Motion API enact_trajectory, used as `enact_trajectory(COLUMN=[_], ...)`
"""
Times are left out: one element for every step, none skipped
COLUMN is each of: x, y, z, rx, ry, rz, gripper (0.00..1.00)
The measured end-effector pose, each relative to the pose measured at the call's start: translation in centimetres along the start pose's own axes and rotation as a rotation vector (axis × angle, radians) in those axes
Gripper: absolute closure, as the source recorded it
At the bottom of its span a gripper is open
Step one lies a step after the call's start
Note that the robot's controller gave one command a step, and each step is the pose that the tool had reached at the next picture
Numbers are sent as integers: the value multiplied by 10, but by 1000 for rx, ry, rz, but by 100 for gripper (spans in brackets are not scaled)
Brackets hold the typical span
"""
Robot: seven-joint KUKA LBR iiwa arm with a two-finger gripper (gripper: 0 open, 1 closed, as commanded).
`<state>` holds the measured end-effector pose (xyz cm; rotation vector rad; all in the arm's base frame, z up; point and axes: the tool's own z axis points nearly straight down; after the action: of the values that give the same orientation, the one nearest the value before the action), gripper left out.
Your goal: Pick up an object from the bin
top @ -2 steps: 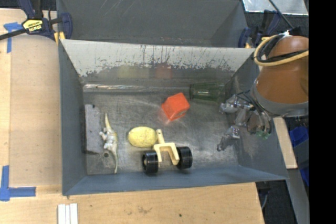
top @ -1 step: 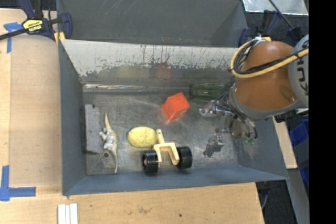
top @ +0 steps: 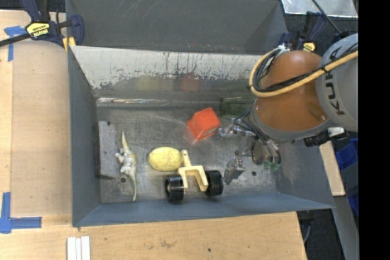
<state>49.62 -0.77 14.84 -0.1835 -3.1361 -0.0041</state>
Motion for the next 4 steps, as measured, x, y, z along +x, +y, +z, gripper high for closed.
enact_trajectory(x=[1, 12, 12, -14], y=[7, 33, 33, 50], z=[8, 71, 71, 71], rx=[3, 3, 3, 9], ry=[1, -9, -9, 13], rz=[-35, -277, -277, -243], gripper=[0, 100, 100, 100])
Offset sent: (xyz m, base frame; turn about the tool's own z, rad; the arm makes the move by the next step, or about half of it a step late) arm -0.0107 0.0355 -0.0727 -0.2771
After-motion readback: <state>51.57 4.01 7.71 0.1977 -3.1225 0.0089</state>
